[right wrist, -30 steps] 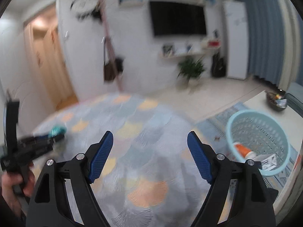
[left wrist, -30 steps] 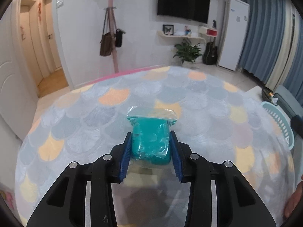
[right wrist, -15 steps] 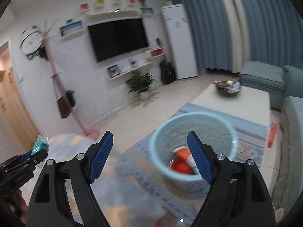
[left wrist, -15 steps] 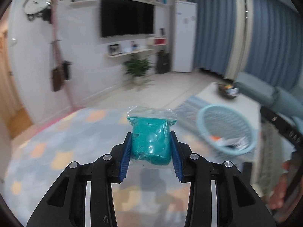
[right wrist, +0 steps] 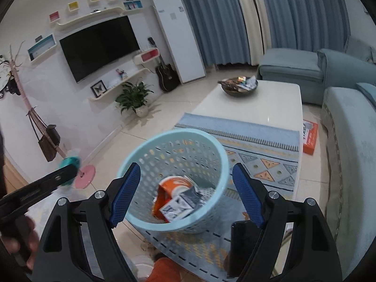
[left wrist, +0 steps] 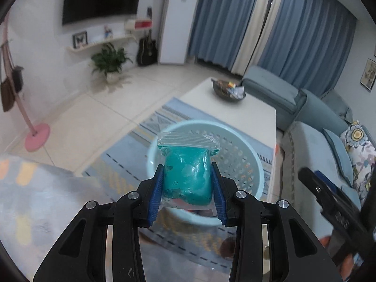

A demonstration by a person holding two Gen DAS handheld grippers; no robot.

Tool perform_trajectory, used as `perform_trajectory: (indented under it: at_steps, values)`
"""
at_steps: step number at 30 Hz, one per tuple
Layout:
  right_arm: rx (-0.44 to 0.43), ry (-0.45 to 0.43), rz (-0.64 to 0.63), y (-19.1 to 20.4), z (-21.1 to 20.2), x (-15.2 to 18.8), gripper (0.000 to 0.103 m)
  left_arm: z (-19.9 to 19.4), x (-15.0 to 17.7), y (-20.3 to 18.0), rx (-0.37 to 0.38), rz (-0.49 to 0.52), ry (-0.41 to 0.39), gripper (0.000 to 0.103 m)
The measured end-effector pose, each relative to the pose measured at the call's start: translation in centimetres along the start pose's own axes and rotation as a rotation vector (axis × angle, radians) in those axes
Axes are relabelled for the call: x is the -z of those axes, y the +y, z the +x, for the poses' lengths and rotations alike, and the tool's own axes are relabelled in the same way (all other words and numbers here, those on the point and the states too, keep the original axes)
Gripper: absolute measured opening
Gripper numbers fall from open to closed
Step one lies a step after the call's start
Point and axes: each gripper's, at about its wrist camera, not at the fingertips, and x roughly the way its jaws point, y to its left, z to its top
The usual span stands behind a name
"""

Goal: Collect trash

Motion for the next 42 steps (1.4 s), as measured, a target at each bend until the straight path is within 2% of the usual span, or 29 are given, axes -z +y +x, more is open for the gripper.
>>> perform_trajectory:
  at_steps: [3, 9, 10, 11, 13, 14, 17, 20, 24, 27, 31, 33, 38, 40, 42]
  values:
    - [0.025, 0.012, -0.025, -0.2, 0.6, 0.2, 0.076, 2.9, -0.4, -0.8, -0.067, 0.027, 0.030, 0.038]
    - [0.025, 0.035, -0.061, -0.4, 1.3, 0.0, 0.076, 6.5, -0.9, -1.5, -0.082, 0.020, 0.089, 0.040]
    - [0.025, 0.039, -0.071, -0.3, 1.4, 0.1, 0.076, 6.8, -1.1, -1.6, -0.081, 0.019, 0.097, 0.045]
    - [0.025, 0.042, -0.081, -0.2, 1.4, 0.2, 0.076, 7.0, -1.0, -1.5, -0.090, 0.016, 0.107, 0.059]
    - [0.021, 0.047, -0.092, -0.3, 1.4, 0.3, 0.076, 6.7, -0.5, -1.4, -0.105, 0.011, 0.099, 0.076]
    - [0.021, 0.049, -0.093, -0.3, 1.4, 0.3, 0.076, 6.3, -0.3, -1.3, -0.097, 0.008, 0.096, 0.076]
    - [0.011, 0.056, -0.087, -0.3, 1.2, 0.2, 0.076, 4.8, -0.5, -0.9, -0.058, -0.012, 0.092, 0.078]
    - [-0.006, 0.061, -0.096, 0.2, 0.6, -0.1, 0.076, 3.0, 0.0, -0.4, -0.066, -0.013, 0.069, 0.081]
    - [-0.042, 0.040, -0.149, 1.8, -1.2, -0.4, 0.077, -1.8, 1.0, 0.4, -0.083, -0.037, -0.025, 0.081]
    - [-0.074, 0.023, -0.187, 3.5, -2.8, -0.2, 0.083, -5.8, 2.3, 0.7, -0.097, -0.063, -0.100, 0.083]
    - [-0.107, 0.007, -0.200, 5.1, -4.8, 0.1, 0.087, -11.1, 4.6, 1.2, -0.147, -0.081, -0.204, 0.086]
    - [-0.133, 0.007, -0.155, 5.5, -5.7, 0.7, 0.090, -13.2, 6.1, 1.4, -0.177, -0.089, -0.240, 0.086]
    - [-0.152, 0.016, -0.181, 7.2, -7.0, 2.2, 0.090, -15.1, 10.0, 2.2, -0.218, -0.088, -0.226, 0.087]
    - [-0.147, 0.011, -0.204, 8.0, -7.6, 2.8, 0.090, -15.8, 11.6, 2.4, -0.275, -0.083, -0.245, 0.087]
    - [-0.142, -0.006, -0.225, 8.7, -8.4, 3.4, 0.091, -16.6, 12.4, 3.0, -0.290, -0.103, -0.271, 0.087]
